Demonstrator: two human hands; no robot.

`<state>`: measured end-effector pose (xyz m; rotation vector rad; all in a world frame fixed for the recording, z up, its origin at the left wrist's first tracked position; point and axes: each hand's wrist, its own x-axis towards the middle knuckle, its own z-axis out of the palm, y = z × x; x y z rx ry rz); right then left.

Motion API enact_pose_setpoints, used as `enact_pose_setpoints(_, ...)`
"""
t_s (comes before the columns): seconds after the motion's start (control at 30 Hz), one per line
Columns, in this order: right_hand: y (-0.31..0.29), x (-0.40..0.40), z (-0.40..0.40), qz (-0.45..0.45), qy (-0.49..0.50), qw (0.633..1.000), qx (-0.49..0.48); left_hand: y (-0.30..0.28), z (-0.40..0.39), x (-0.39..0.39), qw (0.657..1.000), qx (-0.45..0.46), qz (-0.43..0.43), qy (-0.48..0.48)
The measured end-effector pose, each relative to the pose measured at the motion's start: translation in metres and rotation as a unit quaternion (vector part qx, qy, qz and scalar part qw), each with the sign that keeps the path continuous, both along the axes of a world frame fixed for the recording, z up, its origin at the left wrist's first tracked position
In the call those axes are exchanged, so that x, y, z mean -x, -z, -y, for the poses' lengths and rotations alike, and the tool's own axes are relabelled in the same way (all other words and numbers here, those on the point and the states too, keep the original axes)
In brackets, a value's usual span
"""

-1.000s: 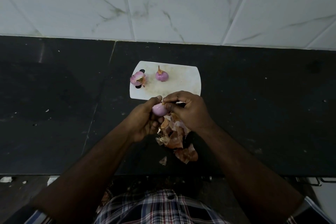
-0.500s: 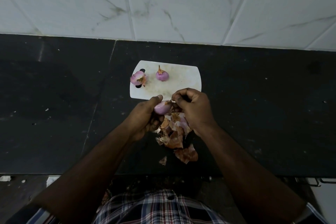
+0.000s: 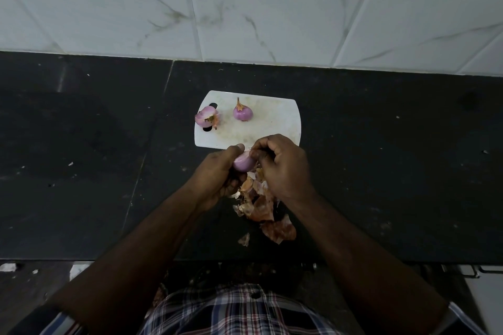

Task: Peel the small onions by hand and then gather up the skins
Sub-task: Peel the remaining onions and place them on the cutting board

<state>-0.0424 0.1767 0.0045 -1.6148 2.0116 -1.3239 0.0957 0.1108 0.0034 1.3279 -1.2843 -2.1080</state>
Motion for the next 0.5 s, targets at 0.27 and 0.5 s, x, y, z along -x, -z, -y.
enact_pose_setpoints(0.27,0.001,0.006,0.001,0.189,0.057,0.967,-0.159,-0.006,0.000,-0.002,0.999,0.023,-0.034,-0.022)
enact_pose_setpoints(0.5,-0.016,0.020,-0.011,0.070,-0.036,0.985,-0.155,-0.002,0.003,-0.004,0.999,0.050,0.005,-0.013)
